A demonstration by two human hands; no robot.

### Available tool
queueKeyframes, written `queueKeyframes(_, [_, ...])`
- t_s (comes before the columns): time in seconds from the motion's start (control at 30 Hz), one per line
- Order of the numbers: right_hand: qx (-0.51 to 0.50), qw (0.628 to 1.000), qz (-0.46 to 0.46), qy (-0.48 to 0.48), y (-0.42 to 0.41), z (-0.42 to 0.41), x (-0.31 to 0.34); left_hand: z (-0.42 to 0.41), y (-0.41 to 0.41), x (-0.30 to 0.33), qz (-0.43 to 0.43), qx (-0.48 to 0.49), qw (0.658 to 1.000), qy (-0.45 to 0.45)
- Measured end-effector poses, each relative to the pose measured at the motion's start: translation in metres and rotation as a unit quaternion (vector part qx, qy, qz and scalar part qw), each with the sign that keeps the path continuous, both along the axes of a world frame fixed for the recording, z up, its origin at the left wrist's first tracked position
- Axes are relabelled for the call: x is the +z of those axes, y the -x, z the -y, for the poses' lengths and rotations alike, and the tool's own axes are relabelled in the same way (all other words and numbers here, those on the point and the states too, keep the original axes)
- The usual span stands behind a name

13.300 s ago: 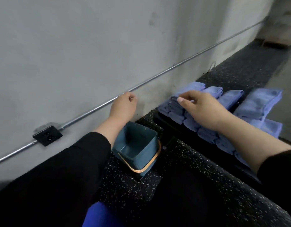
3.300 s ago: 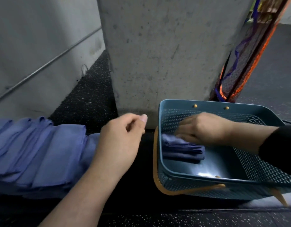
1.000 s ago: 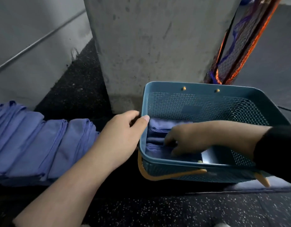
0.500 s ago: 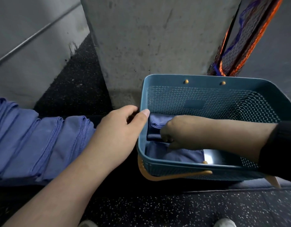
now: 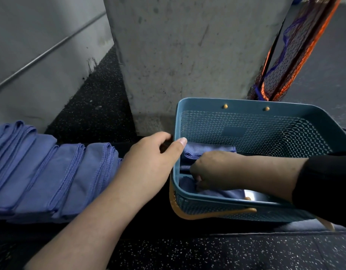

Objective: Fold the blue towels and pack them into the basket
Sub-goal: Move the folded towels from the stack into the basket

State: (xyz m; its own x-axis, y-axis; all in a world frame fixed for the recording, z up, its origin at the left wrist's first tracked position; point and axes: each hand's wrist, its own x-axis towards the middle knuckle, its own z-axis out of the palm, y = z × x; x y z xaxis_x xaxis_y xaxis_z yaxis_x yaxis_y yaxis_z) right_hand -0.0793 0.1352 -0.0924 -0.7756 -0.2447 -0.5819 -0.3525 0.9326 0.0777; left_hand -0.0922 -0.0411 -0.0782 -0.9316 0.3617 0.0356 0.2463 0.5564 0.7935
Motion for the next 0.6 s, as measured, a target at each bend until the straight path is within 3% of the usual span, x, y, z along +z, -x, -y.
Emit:
queueKeyframes(0.2, [0.003, 0.999, -0.022, 0.032, 0.000, -0.007, 0.000, 0.000, 0.002, -0.001, -0.003, 0.003, 1.000, 0.009])
queueKeyframes(0.37, [0.036, 0.997, -0.046, 0.057, 0.006, -0.017, 0.020, 0.003, 0.002, 0.004, -0.001, 0.041, 0.998, -0.044])
queueKeyframes(0.5, [-0.026, 0.981, -0.148, 0.121, 0.013, -0.021, 0.062, 0.019, 0.006, 0.016, -0.063, 0.108, 0.988, -0.096])
queueKeyframes(0.6, [-0.074, 0.939, -0.258, 0.216, 0.020, -0.011, 0.100, 0.047, 0.012, 0.026, -0.102, 0.161, 0.975, -0.113])
